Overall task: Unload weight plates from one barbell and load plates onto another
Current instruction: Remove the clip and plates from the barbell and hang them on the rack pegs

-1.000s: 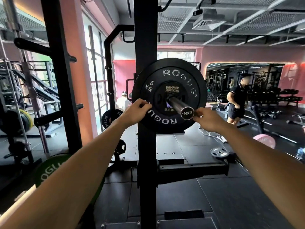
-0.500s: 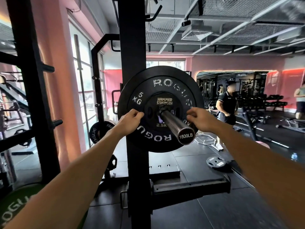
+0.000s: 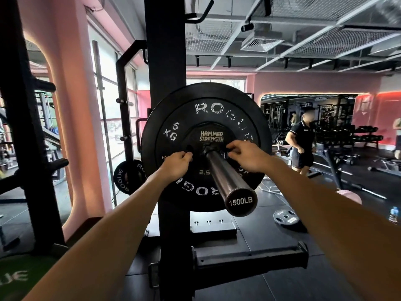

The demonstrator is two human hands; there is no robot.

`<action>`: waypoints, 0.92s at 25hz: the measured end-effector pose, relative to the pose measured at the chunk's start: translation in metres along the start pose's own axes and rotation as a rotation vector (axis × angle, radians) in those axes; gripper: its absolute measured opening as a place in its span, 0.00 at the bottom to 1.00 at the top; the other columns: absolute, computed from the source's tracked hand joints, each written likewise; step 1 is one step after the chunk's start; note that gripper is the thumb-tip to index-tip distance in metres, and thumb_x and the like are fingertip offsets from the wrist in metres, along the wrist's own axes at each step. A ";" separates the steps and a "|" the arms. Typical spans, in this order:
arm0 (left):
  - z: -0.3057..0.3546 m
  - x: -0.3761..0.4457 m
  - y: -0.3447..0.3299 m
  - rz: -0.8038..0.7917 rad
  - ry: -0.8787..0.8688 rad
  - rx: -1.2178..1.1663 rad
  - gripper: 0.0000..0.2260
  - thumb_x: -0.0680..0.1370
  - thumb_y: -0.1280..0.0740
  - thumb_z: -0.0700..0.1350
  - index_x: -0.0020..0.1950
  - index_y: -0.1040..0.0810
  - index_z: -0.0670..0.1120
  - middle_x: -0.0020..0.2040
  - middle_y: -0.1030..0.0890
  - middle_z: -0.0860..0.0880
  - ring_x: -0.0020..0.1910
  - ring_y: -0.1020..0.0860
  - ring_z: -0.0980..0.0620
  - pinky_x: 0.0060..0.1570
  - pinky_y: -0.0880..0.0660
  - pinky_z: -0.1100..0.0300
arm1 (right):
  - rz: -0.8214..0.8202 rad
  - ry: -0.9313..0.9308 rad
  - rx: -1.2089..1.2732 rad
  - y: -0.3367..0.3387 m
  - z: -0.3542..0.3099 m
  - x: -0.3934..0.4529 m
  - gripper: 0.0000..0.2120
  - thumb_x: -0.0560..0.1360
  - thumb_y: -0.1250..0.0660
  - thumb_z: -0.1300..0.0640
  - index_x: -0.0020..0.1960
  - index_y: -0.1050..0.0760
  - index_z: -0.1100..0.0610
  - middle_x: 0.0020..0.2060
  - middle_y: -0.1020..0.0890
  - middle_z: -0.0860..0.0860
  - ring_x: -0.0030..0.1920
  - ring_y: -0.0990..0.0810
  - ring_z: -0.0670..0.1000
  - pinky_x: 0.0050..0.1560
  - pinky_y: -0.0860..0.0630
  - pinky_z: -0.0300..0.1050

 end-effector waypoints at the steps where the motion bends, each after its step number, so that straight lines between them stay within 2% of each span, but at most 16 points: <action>1: 0.001 0.003 -0.005 -0.007 0.002 -0.015 0.14 0.81 0.43 0.54 0.46 0.21 0.51 0.49 0.18 0.46 0.50 0.20 0.46 0.58 0.25 0.49 | -0.016 0.004 -0.005 -0.005 0.001 0.004 0.18 0.80 0.39 0.58 0.69 0.29 0.56 0.60 0.20 0.56 0.60 0.22 0.55 0.60 0.30 0.42; 4: 0.006 0.008 -0.024 -0.036 0.017 -0.089 0.18 0.83 0.44 0.53 0.52 0.20 0.42 0.49 0.17 0.43 0.47 0.18 0.46 0.47 0.23 0.53 | -0.016 0.017 -0.001 -0.015 0.004 0.011 0.20 0.79 0.41 0.62 0.70 0.30 0.56 0.59 0.19 0.57 0.61 0.22 0.56 0.62 0.29 0.43; 6: 0.007 0.012 -0.028 0.003 0.034 -0.152 0.19 0.83 0.43 0.51 0.52 0.20 0.38 0.49 0.17 0.41 0.49 0.18 0.43 0.49 0.22 0.50 | 0.004 0.009 0.022 -0.018 0.007 0.011 0.22 0.77 0.41 0.64 0.69 0.29 0.55 0.60 0.19 0.57 0.61 0.23 0.57 0.63 0.28 0.45; 10: 0.004 0.018 -0.027 0.047 0.057 -0.241 0.16 0.83 0.41 0.48 0.49 0.21 0.38 0.52 0.18 0.38 0.52 0.18 0.43 0.51 0.21 0.49 | 0.048 -0.007 0.057 -0.020 0.015 0.011 0.24 0.71 0.39 0.67 0.65 0.26 0.51 0.55 0.17 0.53 0.59 0.21 0.55 0.61 0.26 0.49; 17: 0.003 0.024 -0.025 0.065 0.049 -0.242 0.17 0.82 0.39 0.49 0.49 0.20 0.37 0.50 0.17 0.38 0.51 0.18 0.41 0.54 0.20 0.47 | 0.060 -0.065 0.110 -0.026 0.017 0.011 0.24 0.68 0.42 0.64 0.60 0.25 0.47 0.49 0.16 0.49 0.56 0.20 0.55 0.58 0.24 0.54; 21: 0.003 0.029 -0.024 0.071 0.036 -0.222 0.16 0.81 0.38 0.51 0.45 0.19 0.39 0.47 0.16 0.40 0.49 0.17 0.41 0.55 0.21 0.45 | 0.059 -0.094 0.169 -0.030 0.019 0.009 0.24 0.64 0.43 0.54 0.58 0.26 0.44 0.50 0.17 0.55 0.53 0.20 0.57 0.59 0.25 0.55; 23: 0.003 0.030 -0.022 0.078 0.024 -0.207 0.17 0.80 0.38 0.53 0.44 0.19 0.40 0.46 0.16 0.40 0.48 0.17 0.41 0.55 0.22 0.44 | 0.060 -0.112 0.215 -0.033 0.020 0.005 0.25 0.63 0.42 0.52 0.59 0.26 0.44 0.48 0.18 0.54 0.52 0.19 0.58 0.58 0.25 0.55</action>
Point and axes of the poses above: each hand's wrist, its own x-axis towards the middle knuckle, its own y-axis out of the back of the hand, z = x × y, the point moved 7 cm from there along x, towards the middle knuckle
